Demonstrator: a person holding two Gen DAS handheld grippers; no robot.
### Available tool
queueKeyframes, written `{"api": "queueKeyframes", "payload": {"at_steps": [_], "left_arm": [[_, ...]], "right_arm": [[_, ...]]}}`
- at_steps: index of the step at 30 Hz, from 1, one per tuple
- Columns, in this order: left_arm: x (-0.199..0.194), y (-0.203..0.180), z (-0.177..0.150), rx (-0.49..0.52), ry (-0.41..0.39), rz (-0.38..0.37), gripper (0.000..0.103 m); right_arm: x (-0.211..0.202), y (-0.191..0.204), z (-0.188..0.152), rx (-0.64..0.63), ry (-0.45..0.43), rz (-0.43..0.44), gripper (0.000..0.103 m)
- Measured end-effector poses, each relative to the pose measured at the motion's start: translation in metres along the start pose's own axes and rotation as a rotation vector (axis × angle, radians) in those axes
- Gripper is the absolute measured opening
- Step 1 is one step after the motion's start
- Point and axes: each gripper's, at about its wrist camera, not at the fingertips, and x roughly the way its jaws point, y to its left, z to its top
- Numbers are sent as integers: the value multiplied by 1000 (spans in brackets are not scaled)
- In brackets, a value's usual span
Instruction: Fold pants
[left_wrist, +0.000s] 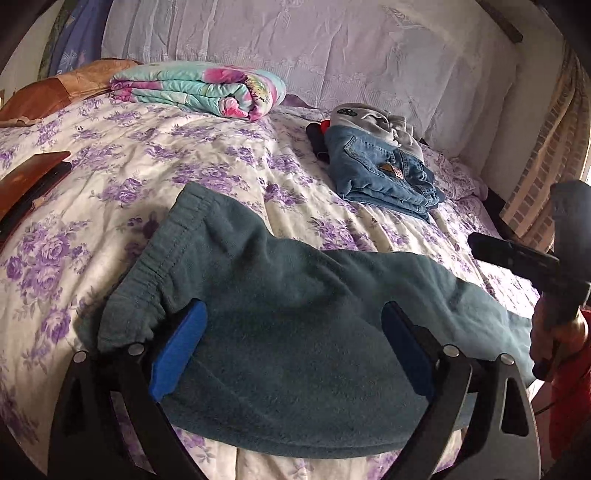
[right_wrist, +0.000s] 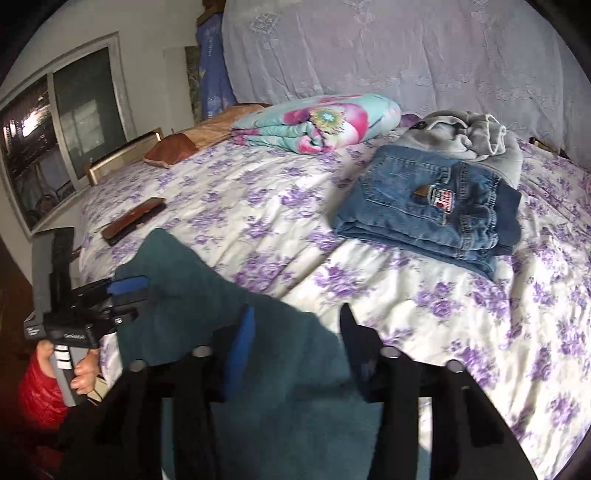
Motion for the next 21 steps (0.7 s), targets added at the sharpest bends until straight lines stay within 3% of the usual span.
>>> {"api": "queueKeyframes", "payload": {"at_steps": [5,7,10,14,16,18,21], "left_arm": [[3,-7,-5,51,-17,37,97],[4,-7,-6,69,-17,40,97],[4,-7,-6,72,-15,35,97],[3,-7,-6,70,-21,40,97],[4,-7,-6,66,-23,45,97],[4,-8,-6,62,-21,49,98],[4,-7,-4,56,-12,42,98]], "right_arm": [[50,-11,-7,4,132,-8,30],[64,-2,-16,-27,163,-20,14],[57,17,-20,-106,133,-62,9],[38,12,-2,-108,49,-107,8],[51,2,3,-84,82,-110,10],[83,-1,-5,-96,192,-105,15],[70,-2,-2,-80,141,-112,19]]}}
